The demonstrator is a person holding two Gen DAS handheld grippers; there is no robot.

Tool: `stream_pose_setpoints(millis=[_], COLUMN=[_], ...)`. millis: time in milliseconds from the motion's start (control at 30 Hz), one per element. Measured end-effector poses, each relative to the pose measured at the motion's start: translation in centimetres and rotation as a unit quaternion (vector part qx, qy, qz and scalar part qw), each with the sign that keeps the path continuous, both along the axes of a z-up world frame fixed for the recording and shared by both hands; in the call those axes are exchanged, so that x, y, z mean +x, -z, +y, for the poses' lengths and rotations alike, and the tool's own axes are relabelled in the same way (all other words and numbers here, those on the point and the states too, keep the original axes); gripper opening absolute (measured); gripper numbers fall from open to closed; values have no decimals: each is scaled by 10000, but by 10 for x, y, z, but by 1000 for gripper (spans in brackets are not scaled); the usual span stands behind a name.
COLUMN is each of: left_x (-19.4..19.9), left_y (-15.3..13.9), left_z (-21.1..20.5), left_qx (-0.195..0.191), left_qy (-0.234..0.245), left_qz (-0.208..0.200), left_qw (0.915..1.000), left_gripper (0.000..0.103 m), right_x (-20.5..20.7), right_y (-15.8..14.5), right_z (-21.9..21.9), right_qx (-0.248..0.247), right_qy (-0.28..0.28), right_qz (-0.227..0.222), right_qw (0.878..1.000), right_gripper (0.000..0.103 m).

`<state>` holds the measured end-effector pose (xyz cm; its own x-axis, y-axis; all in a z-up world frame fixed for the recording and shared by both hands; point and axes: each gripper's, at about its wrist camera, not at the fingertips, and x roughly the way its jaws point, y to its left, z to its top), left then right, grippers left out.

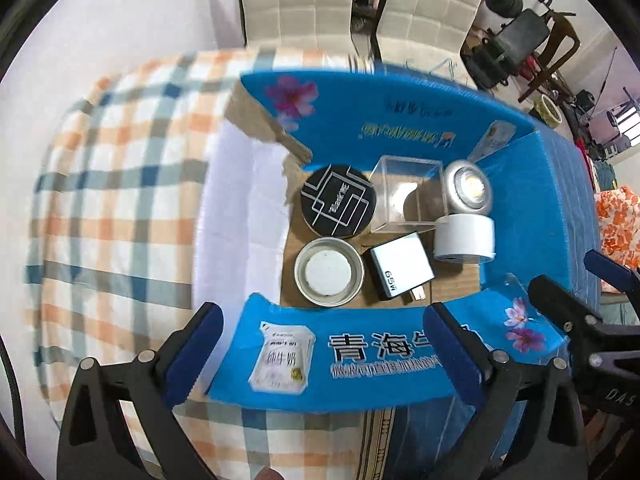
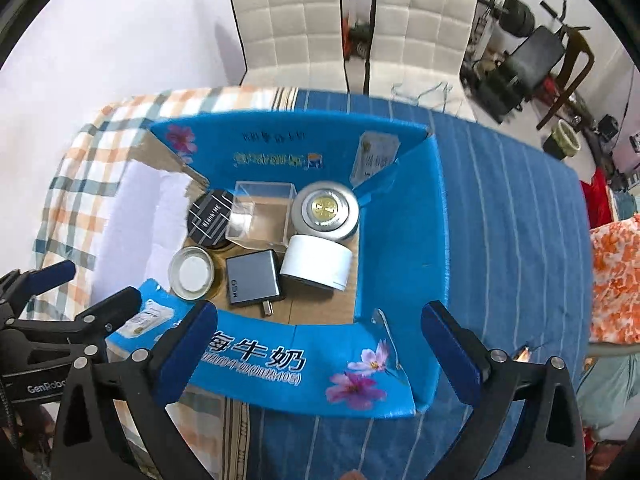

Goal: Organize rigid objects
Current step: 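Lower the lid and case into the blue box and open both grippers, then move both grippers back over the spray can and white object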

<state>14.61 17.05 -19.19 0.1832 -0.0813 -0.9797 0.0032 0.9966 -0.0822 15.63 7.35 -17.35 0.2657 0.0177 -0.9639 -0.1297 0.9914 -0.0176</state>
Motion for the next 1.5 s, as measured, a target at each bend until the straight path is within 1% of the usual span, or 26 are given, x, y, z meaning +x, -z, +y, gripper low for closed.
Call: stream_pose_setpoints(millis=[33, 100, 133, 233, 400, 567, 667, 833, 1033, 1133, 1200, 1233, 1333, 1367, 1467, 1500], left_x=[-2, -9, -9, -19, -36, -51, -61, -70, -75, -74, -72, -69, -62, -60, -51, -47], left_y=[-2, -18, -22, -44, -80, -107, -121, -135, -142, -140, -136, -131, -119, -115, -96, -85], left_z=[-2, -4, -4, -3, -7, -10, -15, -26, -52, -70, -85, -98, -137, -148, -198, -220], left_qx=[55, 201, 258, 318, 470, 359, 320, 298, 349, 322, 254, 224, 193, 178, 185, 177], left_qy=[-9, -54, -73, -118, -204, -291, -299, -268, -218, -185, -90, 18, 282, 357, 752, 955], left_qz=[-76, -321, -397, -617, -996, -1243, -1337, -1403, -1442, -1420, -1377, -1348, -1271, -1241, -1132, -1040], left_qw=[10000, 9993, 9989, 9975, 9937, 9912, 9901, 9893, 9887, 9892, 9901, 9906, 9913, 9915, 9905, 9898], left_gripper=[103, 103, 103, 103, 103, 103, 103, 103, 103, 103, 103, 103, 103, 103, 103, 103], right_x=[-5, -11, -16, -30, -52, -69, -76, -82, -84, -84, -84, -84, -87, -88, -92, -95], right_y=[-10, -21, -31, -55, -84, -112, -122, -131, -128, -119, -109, -104, -80, -69, -32, -16], right_z=[-1, 0, -2, -5, -9, -14, -19, -33, -69, -102, -134, -148, -206, -228, -289, -308], right_qx=[56, 71, 88, 139, 283, 350, 457, 606, 774, 843, 867, 848, 623, 500, 198, 71], right_qy=[-8, -9, -4, 5, 1, -14, -33, -1, 150, 393, 640, 760, 1289, 1483, 2006, 2161], right_qz=[-60, -159, -220, -348, -445, -626, -648, -650, -606, -498, -368, -310, -140, -22, 284, 423], right_qw=[10000, 9998, 9997, 9993, 9986, 9974, 9968, 9960, 9950, 9944, 9935, 9930, 9896, 9877, 9791, 9754], right_gripper=[103, 103, 103, 103, 103, 103, 103, 103, 103, 103, 103, 103, 103, 103, 103, 103])
